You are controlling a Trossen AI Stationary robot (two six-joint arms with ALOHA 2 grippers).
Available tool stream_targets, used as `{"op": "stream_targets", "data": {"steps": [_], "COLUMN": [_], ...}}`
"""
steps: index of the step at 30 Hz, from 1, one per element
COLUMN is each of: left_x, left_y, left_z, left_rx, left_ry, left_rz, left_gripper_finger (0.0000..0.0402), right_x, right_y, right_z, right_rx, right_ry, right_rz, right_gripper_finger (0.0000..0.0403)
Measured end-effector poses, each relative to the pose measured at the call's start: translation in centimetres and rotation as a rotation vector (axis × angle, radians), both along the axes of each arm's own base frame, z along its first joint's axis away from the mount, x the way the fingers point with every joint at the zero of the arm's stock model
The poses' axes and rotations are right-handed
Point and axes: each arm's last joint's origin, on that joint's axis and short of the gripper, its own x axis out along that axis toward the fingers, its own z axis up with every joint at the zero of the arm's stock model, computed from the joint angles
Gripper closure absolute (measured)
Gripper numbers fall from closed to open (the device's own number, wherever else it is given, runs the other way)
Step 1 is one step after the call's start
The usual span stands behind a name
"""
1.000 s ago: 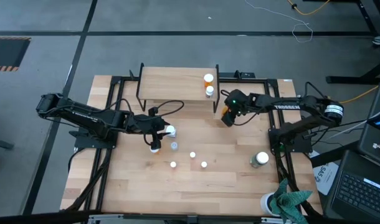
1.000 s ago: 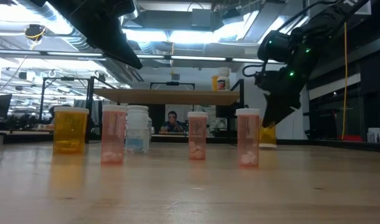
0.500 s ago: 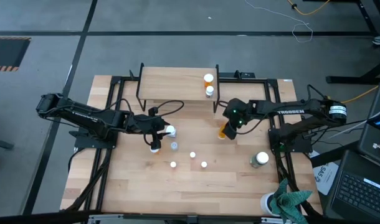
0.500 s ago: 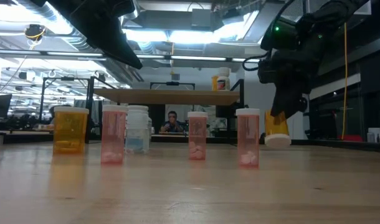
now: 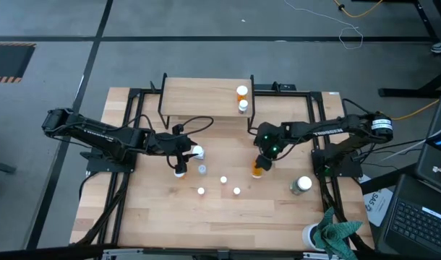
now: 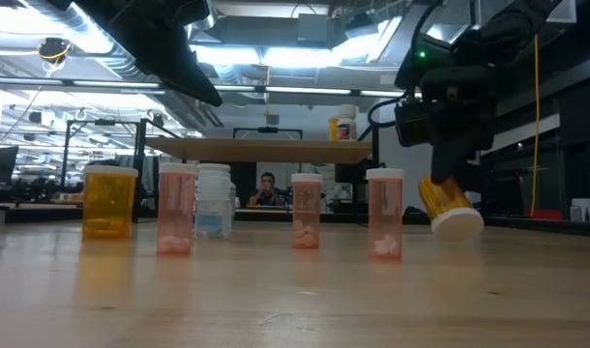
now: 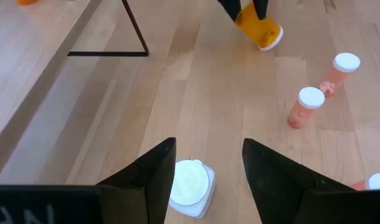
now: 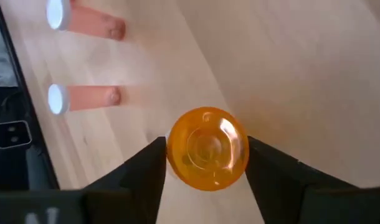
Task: Pick and place medicine bottles onto shelf by color
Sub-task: Put the top orange pill bottle on the shelf
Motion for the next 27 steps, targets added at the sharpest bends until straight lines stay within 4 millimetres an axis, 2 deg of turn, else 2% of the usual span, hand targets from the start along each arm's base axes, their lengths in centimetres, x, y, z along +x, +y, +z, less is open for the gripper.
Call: {"op": "stream_targets", "data": {"steps": [5, 15, 20, 27], "left_x": [0.0, 0.0, 0.0, 0.0], "left_y": [0.0, 0.0, 0.0, 0.0], "left_z": [0.0, 0.0, 0.0, 0.0], "left_rx": [0.0, 0.0, 0.0, 0.0], "left_ry": [0.0, 0.0, 0.0, 0.0], "left_rz": [0.0, 0.0, 0.0, 0.0], "left_gripper_finger": [0.0221, 0.0221, 0.0221, 0.0221], "right_x": [0.0, 0.1, 0.7, 2.2], "right_y": [-0.1, -0.1, 1.4, 4.1], "right_z": [-0.1, -0.1, 0.1, 2.0], "right_rx": [-0.01, -0.059, -0.106, -0.368], "right_ry": [0.012, 0.034, -0.013, -0.13], "right_rz": [-0.026, -0.12, -0.087, -0.008], "right_gripper_finger": [0.0155, 0.0147, 0.0147, 0.0147]}}
